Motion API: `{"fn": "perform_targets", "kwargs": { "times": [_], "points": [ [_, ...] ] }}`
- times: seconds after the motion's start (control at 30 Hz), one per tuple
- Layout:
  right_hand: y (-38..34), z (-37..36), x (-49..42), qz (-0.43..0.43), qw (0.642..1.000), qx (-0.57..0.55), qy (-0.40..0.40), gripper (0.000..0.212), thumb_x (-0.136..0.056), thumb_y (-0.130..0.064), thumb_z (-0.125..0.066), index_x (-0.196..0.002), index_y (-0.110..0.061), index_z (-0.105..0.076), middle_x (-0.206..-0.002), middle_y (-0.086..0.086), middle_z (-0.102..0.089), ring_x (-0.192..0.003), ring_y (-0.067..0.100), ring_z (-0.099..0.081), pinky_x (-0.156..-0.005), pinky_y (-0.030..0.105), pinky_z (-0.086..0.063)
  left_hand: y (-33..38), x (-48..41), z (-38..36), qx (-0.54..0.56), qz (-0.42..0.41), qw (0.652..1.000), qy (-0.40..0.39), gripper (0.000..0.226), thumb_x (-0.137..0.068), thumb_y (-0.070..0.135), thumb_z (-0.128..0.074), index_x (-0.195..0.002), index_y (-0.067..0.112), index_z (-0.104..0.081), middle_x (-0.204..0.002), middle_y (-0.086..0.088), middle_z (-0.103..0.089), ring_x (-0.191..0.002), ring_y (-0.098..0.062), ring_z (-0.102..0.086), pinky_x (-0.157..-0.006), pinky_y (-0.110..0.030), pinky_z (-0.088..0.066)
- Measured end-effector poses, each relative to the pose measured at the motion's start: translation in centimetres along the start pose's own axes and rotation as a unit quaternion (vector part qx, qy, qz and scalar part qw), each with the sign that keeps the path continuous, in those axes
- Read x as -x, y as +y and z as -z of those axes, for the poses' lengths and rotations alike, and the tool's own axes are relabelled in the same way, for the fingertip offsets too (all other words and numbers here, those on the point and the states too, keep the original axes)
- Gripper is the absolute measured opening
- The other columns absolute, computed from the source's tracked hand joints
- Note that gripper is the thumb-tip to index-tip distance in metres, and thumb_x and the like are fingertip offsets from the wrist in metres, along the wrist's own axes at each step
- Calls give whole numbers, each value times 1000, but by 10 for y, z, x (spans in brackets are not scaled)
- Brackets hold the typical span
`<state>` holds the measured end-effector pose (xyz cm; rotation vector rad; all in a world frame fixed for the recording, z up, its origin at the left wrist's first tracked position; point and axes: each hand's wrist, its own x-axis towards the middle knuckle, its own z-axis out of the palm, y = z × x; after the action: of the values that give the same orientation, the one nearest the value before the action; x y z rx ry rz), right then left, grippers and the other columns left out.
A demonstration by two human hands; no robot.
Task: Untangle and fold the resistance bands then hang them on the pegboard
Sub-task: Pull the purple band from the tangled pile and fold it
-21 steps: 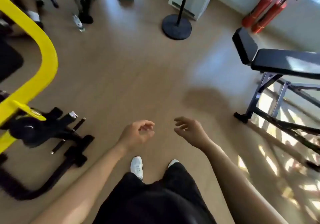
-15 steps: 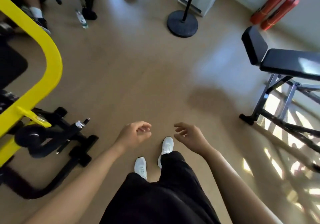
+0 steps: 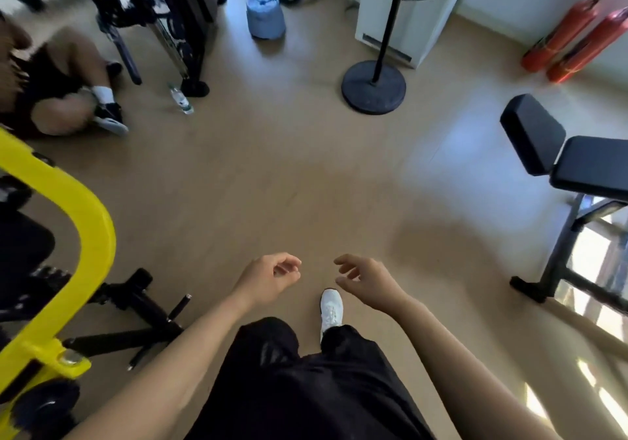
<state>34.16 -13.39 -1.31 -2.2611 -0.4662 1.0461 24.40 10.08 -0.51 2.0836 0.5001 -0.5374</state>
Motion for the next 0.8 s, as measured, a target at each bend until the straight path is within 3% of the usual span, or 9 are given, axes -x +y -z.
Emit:
{"fn": "perform_targets", "kwargs": {
  "times": [0.4,0.57,0.8],
  "points": [
    [-77,98,-183,0,998,66,-24,38,-93,-33,-66,-130,-24,-63,-110,-8,-69,-97,10,-65,-88,30,-53,6,-147,108,99,31,993,51,18,-92,18,-74,-100,34,-73,-99,15,-75,-94,-4,-69,-89,-23,-52],
    [-139,128,-271,-10,996,81,-26,38,-94,-32,-65,-131,-25,-62,-113,-7,-68,-99,10,-65,-87,27,-52,-9,-232,190,71,15,997,34,19,-90,26,-74,-100,42,-71,-95,29,-72,-93,3,-68,-89,-25,-54],
    [-215,186,-382,-14,997,70,-8,38,-91,-28,-68,-128,-24,-64,-110,-6,-69,-96,13,-66,-89,29,-51,19,-339,311,16,4,1000,-23,22,-92,30,-71,-114,32,-72,-104,18,-73,-96,-1,-67,-91,-23,-51]
  ]
}}
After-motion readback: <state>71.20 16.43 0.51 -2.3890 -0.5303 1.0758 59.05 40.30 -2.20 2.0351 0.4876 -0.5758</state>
